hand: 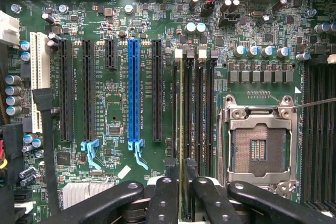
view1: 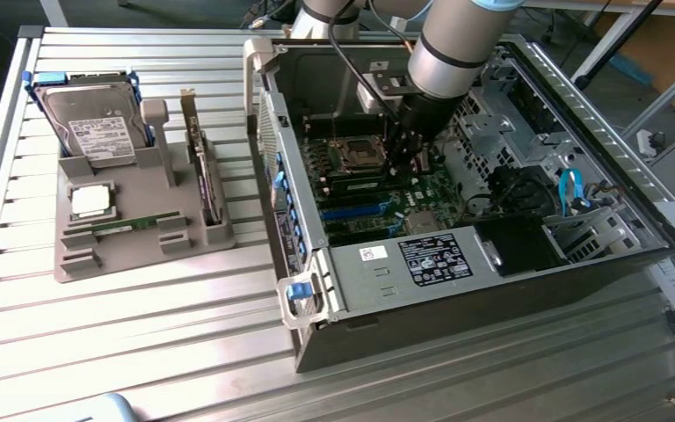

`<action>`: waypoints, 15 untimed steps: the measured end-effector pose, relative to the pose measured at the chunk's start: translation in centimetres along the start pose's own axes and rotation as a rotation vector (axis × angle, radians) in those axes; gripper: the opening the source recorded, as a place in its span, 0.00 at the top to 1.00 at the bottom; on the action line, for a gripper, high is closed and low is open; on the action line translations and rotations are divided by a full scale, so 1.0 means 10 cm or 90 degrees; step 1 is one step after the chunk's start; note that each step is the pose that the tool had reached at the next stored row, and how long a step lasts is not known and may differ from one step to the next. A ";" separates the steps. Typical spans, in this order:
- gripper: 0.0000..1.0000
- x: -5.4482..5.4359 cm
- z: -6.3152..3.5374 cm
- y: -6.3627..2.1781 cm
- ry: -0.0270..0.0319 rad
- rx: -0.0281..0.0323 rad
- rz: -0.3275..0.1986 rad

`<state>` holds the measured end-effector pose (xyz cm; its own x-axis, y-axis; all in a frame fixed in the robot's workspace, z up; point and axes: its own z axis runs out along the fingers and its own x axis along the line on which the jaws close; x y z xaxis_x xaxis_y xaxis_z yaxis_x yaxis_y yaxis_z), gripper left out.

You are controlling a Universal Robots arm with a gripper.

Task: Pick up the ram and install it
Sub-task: 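Insert the ram into the slot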

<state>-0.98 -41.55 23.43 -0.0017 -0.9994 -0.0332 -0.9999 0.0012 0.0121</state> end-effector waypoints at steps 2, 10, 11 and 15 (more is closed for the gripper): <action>0.81 0.00 0.000 0.000 0.0000 0.0000 0.000; 0.81 0.00 -0.079 0.001 0.0000 0.0000 0.000; 0.81 0.00 -0.108 0.002 0.0001 0.0000 0.000; 0.81 -0.01 -0.243 0.002 0.0002 0.0000 0.000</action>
<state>-0.97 -41.54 25.86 -0.0018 -0.9995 -0.0330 -0.9999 0.0014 0.0121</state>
